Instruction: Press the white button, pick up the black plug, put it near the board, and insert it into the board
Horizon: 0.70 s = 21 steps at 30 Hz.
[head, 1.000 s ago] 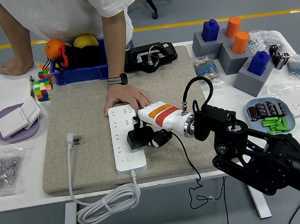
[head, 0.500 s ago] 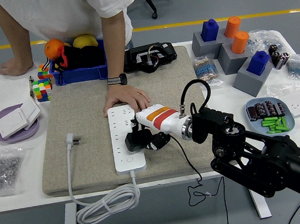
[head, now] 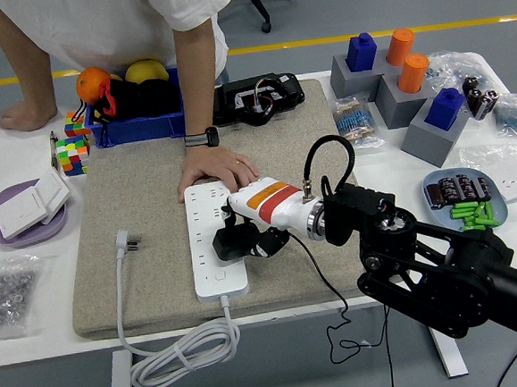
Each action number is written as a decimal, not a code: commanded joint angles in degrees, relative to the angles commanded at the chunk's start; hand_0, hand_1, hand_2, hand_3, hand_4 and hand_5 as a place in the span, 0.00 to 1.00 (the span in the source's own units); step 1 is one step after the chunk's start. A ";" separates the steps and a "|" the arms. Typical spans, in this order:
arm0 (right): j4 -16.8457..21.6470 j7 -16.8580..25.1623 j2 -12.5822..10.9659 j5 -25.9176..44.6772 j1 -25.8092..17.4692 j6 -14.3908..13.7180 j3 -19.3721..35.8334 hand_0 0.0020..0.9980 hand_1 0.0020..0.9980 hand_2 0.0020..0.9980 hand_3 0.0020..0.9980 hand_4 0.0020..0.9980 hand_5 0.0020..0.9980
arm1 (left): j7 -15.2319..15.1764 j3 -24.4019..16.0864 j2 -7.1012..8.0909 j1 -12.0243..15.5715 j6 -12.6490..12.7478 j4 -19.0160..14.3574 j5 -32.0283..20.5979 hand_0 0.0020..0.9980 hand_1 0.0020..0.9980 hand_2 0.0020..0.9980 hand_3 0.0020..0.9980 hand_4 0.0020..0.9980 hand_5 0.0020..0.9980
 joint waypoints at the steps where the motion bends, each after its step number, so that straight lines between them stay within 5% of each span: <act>1: 0.00 -0.03 0.10 0.02 0.10 0.01 -0.15 0.38 0.43 0.44 0.53 0.84 0.00 | 0.02 -0.13 0.00 0.01 0.02 0.00 0.00 0.78 0.73 0.69 0.76 0.51 0.47; 21: 0.86 -1.76 -0.11 -0.96 1.09 1.14 -0.44 0.39 0.42 0.44 0.53 0.84 0.00 | 0.16 -0.55 -0.02 -0.11 0.19 0.00 -0.56 0.78 0.73 0.68 0.76 0.51 0.48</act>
